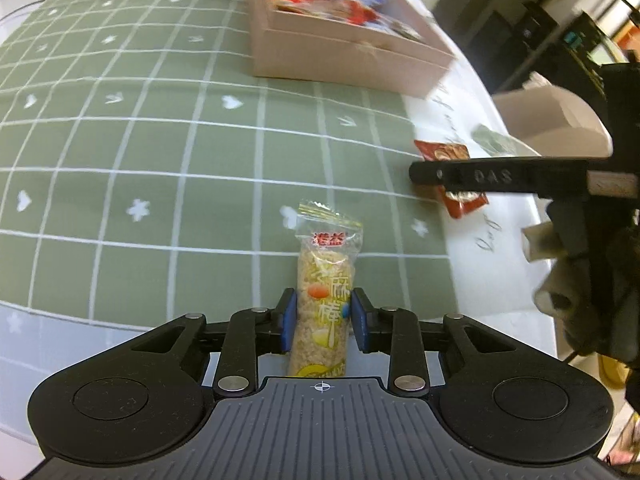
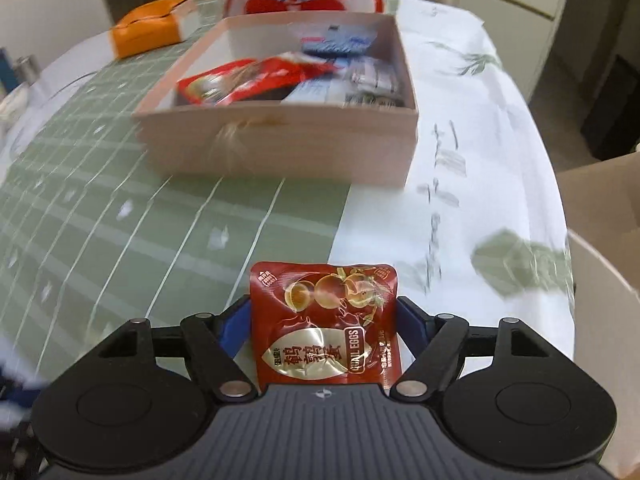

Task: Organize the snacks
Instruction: 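Carry the rice bar and quail egg bag to the pink box and release both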

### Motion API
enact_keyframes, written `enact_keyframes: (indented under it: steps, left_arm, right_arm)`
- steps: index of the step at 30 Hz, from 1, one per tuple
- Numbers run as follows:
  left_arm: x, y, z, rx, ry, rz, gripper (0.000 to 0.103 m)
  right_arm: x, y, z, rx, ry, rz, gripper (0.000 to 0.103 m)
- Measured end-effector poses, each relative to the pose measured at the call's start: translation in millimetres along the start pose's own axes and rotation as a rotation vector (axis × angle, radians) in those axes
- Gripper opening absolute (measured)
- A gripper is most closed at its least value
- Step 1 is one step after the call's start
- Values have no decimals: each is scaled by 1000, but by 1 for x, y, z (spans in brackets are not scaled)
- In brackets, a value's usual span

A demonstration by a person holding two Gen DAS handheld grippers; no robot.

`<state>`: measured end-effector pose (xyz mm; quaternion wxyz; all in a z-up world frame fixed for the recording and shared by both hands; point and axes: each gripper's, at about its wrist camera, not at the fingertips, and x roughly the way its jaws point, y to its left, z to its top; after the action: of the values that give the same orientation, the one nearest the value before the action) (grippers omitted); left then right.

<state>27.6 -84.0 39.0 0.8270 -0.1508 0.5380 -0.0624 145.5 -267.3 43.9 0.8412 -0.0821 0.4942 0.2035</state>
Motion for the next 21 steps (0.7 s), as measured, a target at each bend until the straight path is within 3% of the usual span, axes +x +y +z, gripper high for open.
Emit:
enact_keyframes:
  steps: [4,9,16,18,21]
  left_arm:
    - [-5,-17,5,34,-14,-20,33]
    - [-15,-28,35,38,-69,-53,33]
    - [-50,-21,158,10,-321,-37,32]
    - [-50,-14,199,-9,-356,-38,32]
    - [-27,-8,253,-31,-337,-92,33]
  right_arm:
    - [-27,0,-9,-58,-36,8,75]
    - [-46,-3,14,-68,-106,38,76]
    - [-55,-4,93,-168,-304,-28,76]
    - [-42,-4,114,-188,-315,-45,76]
    - [-12,-5,141,-207,-300,-49,76]
